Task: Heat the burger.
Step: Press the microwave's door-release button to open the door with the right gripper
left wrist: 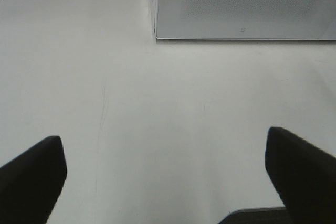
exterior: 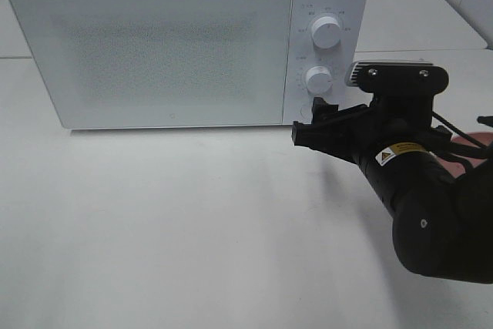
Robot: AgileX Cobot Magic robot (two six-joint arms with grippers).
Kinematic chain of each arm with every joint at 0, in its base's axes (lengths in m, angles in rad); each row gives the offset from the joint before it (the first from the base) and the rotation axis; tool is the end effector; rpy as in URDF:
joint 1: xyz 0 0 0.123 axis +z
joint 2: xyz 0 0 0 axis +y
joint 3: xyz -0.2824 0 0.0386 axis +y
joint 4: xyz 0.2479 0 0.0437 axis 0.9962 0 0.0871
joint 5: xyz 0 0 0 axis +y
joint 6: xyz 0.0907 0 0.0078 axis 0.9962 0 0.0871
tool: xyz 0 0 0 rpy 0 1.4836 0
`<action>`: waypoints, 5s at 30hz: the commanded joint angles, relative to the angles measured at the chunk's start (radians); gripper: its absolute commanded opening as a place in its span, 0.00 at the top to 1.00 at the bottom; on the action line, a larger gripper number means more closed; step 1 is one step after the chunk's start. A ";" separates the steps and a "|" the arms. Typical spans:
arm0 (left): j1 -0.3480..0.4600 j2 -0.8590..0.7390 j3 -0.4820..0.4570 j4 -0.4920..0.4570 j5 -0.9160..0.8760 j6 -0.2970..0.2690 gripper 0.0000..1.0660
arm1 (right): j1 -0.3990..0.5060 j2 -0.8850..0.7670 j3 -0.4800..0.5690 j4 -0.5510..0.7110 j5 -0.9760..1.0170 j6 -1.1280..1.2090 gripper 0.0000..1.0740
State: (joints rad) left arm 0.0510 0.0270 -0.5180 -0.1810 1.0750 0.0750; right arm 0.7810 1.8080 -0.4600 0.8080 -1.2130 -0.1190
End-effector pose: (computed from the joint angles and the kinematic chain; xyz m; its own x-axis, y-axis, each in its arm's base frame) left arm -0.0033 -0.0146 0.2822 -0.4709 -0.0357 -0.8814 0.0836 0.9929 -0.0849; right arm 0.2331 0.1443 0.1438 -0.1383 0.1014 -0.9852 -0.0140 0.9944 0.1043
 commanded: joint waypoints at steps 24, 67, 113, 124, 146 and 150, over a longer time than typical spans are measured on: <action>-0.003 -0.007 0.003 -0.008 -0.005 0.002 0.08 | 0.003 -0.001 -0.013 0.022 0.161 1.331 0.86; -0.003 -0.007 0.003 -0.008 -0.005 0.002 0.08 | -0.194 0.264 -0.329 -0.115 0.302 1.414 1.00; -0.003 -0.007 0.003 -0.007 -0.005 0.002 0.08 | -0.234 0.407 -0.596 -0.089 0.046 1.373 1.00; -0.003 -0.007 0.003 -0.007 -0.005 0.002 0.08 | -0.232 0.403 -0.598 -0.091 0.123 1.349 1.00; -0.003 -0.007 0.003 -0.007 -0.005 0.002 0.08 | -0.230 0.255 -0.447 -0.077 0.426 1.230 1.00; -0.003 -0.007 0.003 -0.007 -0.005 0.002 0.08 | -0.230 0.227 -0.427 -0.075 0.504 1.192 1.00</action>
State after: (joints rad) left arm 0.0510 0.0270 -0.5180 -0.1810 1.0760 0.0750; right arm 0.5550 2.0680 -0.8950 0.7590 -0.7500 1.1160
